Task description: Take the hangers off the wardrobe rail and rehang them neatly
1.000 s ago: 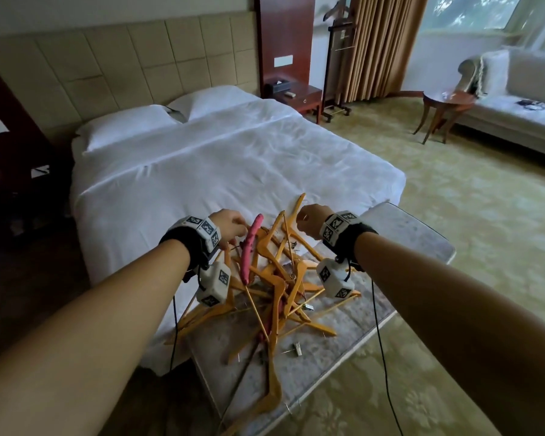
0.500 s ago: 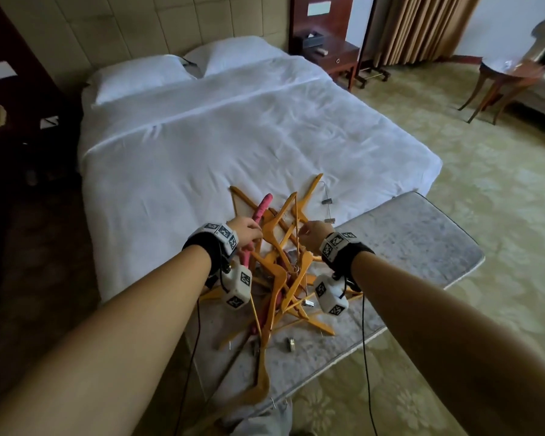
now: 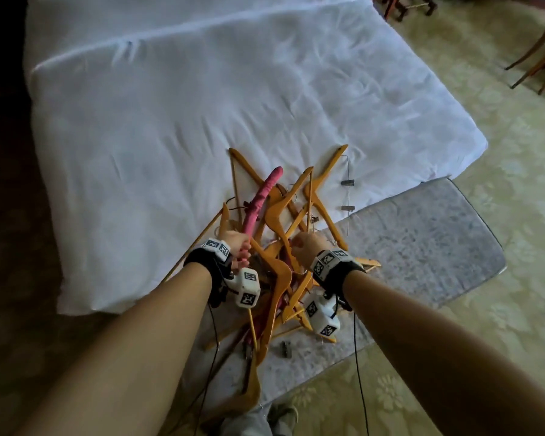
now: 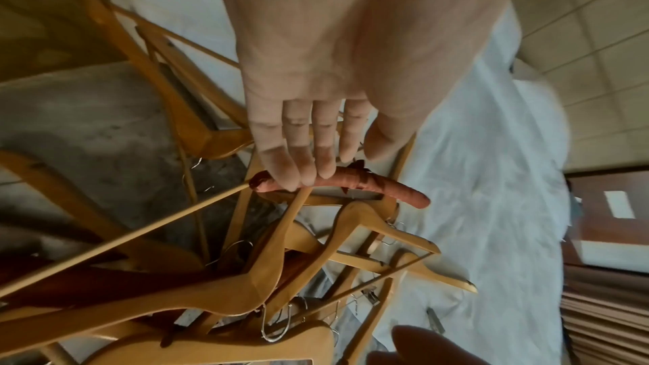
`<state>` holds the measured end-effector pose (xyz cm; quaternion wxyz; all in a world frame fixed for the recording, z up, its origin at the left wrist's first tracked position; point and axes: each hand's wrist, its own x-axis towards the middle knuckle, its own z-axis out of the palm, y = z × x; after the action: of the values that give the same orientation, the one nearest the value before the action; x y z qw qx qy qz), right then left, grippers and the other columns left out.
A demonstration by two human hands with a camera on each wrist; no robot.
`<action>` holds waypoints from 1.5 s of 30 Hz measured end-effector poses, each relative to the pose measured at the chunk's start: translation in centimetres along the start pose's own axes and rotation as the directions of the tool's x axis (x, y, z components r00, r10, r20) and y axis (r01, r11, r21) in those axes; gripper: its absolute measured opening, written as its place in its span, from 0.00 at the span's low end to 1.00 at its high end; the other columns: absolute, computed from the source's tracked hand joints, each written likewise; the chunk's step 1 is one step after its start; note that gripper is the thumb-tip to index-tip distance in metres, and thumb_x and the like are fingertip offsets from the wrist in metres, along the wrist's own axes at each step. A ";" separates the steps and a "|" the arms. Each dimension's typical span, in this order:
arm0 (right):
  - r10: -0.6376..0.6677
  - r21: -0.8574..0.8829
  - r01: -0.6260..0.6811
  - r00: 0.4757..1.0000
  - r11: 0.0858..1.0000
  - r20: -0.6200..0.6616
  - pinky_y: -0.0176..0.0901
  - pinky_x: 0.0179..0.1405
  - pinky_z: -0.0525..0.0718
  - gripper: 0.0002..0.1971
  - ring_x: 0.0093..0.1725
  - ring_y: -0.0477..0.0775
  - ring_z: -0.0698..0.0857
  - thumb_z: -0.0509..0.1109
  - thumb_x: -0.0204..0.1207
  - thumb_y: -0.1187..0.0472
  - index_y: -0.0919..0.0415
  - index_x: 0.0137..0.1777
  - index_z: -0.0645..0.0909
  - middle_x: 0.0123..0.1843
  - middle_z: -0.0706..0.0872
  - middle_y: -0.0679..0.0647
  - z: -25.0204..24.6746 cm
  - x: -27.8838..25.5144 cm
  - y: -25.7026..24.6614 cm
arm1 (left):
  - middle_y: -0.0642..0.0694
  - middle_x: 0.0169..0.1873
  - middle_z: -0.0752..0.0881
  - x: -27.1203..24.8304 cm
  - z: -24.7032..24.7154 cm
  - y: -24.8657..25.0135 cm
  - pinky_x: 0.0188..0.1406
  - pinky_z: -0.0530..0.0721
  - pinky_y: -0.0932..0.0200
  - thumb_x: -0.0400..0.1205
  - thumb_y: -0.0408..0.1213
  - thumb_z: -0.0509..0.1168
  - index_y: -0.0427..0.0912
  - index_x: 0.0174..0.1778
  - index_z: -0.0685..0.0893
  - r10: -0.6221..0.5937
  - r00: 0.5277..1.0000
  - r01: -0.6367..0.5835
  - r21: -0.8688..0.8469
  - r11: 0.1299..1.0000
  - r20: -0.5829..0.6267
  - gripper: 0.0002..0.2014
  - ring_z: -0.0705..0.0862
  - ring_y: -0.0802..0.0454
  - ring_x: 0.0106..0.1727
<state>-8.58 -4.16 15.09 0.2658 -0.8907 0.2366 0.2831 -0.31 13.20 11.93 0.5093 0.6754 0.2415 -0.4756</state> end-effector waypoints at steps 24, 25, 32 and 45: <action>0.166 0.066 -0.196 0.934 0.978 0.317 0.56 0.50 0.90 0.12 0.44 0.59 0.89 0.61 0.78 0.54 0.55 0.51 0.84 0.46 0.89 0.56 10.4 16.6 -0.7 | 0.29 0.48 0.84 22.8 -1.4 -5.6 0.47 0.87 0.28 0.75 0.39 0.70 0.38 0.59 0.72 -0.218 0.976 0.213 0.133 0.968 0.020 0.20 0.89 0.32 0.42; 0.170 0.072 -0.203 0.930 0.976 0.326 0.56 0.49 0.90 0.11 0.43 0.60 0.89 0.61 0.76 0.53 0.55 0.49 0.84 0.45 0.89 0.57 10.8 17.0 -0.6 | 0.31 0.46 0.84 20.7 -1.2 -4.3 0.48 0.87 0.30 0.77 0.36 0.70 0.39 0.56 0.72 -0.216 0.976 0.211 0.129 0.969 0.025 0.16 0.89 0.36 0.39; 0.143 0.131 -0.219 0.891 0.967 0.430 0.59 0.55 0.89 0.13 0.52 0.64 0.89 0.63 0.80 0.58 0.59 0.61 0.81 0.54 0.88 0.61 11.2 17.6 -1.6 | 0.37 0.36 0.83 19.7 -0.2 -3.0 0.41 0.89 0.45 0.81 0.27 0.65 0.35 0.57 0.75 -0.212 0.969 0.194 0.146 0.970 0.124 0.10 0.82 0.46 0.31; 0.123 0.355 -0.237 0.941 0.905 0.315 0.58 0.46 0.91 0.23 0.47 0.60 0.91 0.79 0.70 0.57 0.54 0.60 0.71 0.53 0.86 0.57 9.2 16.4 -0.3 | 0.36 0.57 0.86 17.3 1.5 -0.7 0.52 0.88 0.45 0.73 0.30 0.76 0.37 0.69 0.76 -0.110 0.967 0.090 0.098 0.991 0.230 0.28 0.87 0.42 0.51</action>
<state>0.07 -2.76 -1.52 0.4403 -0.7443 0.3288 0.3796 6.00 9.37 -3.85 0.4798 0.6228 0.1925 -0.5872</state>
